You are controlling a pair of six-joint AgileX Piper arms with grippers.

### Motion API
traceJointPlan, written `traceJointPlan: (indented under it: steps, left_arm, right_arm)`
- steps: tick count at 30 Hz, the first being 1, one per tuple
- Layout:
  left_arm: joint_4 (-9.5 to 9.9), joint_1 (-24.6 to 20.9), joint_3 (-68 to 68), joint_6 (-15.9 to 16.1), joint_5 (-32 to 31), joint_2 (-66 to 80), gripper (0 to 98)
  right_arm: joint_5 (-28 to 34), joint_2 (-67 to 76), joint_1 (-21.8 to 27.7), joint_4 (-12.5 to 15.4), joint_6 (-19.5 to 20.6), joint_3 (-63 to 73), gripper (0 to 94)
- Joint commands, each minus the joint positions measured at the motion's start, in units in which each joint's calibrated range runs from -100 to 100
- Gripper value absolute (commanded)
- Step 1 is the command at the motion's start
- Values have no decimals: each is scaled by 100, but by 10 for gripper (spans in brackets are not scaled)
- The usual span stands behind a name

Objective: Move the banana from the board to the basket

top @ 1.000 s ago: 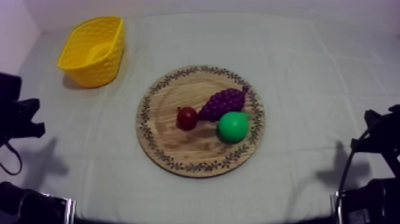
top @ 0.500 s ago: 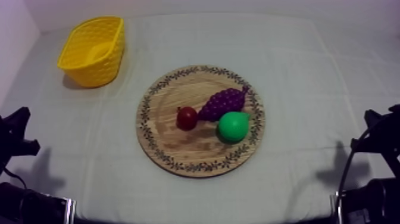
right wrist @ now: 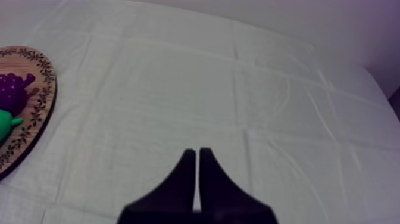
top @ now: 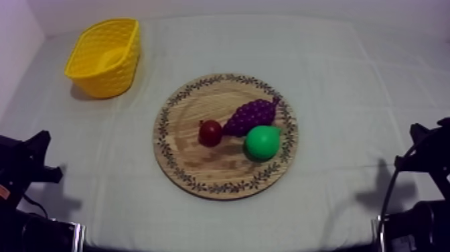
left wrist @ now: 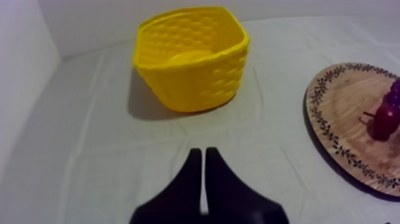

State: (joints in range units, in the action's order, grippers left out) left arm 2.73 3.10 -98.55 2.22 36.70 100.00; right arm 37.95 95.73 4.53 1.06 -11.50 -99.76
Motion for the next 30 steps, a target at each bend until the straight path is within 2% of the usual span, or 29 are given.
traceJointPlan:
  steps: [1, 5, 8, 30]
  left_arm:
    - [-16, 3, -44, -345, -160, 0, 1]
    - [-39, 4, -87, -1041, -272, 0, 1]
    - [-43, 5, -96, -1297, -295, 0, 1]
    - [-46, 5, -100, -1240, -307, 0, 1]
  right_arm:
    - [3, 2, -1, -1, 0, -2, 3]
    - [3, 2, -1, -1, 0, -2, 3]
    - [3, 2, -1, -1, 0, -2, 3]
    - [3, 2, -1, -1, 0, -2, 3]
